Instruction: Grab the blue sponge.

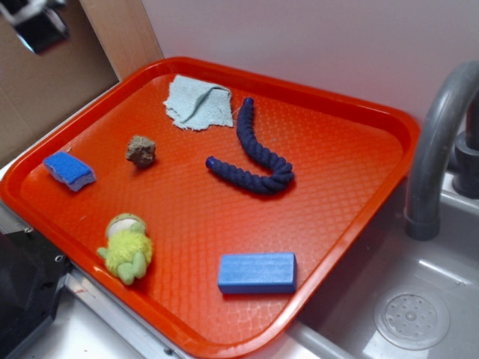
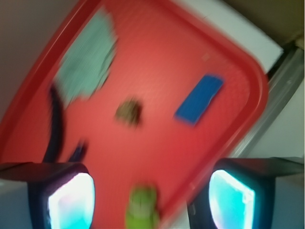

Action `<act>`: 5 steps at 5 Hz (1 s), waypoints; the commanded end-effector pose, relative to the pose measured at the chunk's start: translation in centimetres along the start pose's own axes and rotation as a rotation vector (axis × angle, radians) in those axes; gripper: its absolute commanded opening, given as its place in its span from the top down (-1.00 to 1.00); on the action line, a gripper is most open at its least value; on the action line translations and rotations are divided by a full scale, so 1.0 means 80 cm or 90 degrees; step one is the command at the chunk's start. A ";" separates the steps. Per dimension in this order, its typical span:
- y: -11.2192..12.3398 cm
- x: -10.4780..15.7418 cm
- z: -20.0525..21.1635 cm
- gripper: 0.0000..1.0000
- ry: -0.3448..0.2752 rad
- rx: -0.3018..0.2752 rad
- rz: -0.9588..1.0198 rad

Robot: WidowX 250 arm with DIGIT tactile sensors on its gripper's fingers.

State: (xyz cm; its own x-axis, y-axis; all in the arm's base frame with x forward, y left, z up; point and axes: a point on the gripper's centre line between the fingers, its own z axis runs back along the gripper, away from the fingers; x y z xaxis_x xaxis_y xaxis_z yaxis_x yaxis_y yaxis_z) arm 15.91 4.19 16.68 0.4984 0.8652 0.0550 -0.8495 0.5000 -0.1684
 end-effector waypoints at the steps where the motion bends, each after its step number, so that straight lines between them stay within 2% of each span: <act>1: 0.006 0.026 -0.058 -1.00 -0.128 0.044 0.229; 3: 0.026 0.049 -0.117 -1.00 -0.139 0.128 0.227; 5: 0.067 0.063 -0.140 -1.00 -0.144 0.169 0.217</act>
State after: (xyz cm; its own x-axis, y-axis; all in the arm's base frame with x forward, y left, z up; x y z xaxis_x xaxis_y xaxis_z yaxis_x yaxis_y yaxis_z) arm 16.72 9.85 4.11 0.1806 0.9519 0.2475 -0.9835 0.1724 0.0544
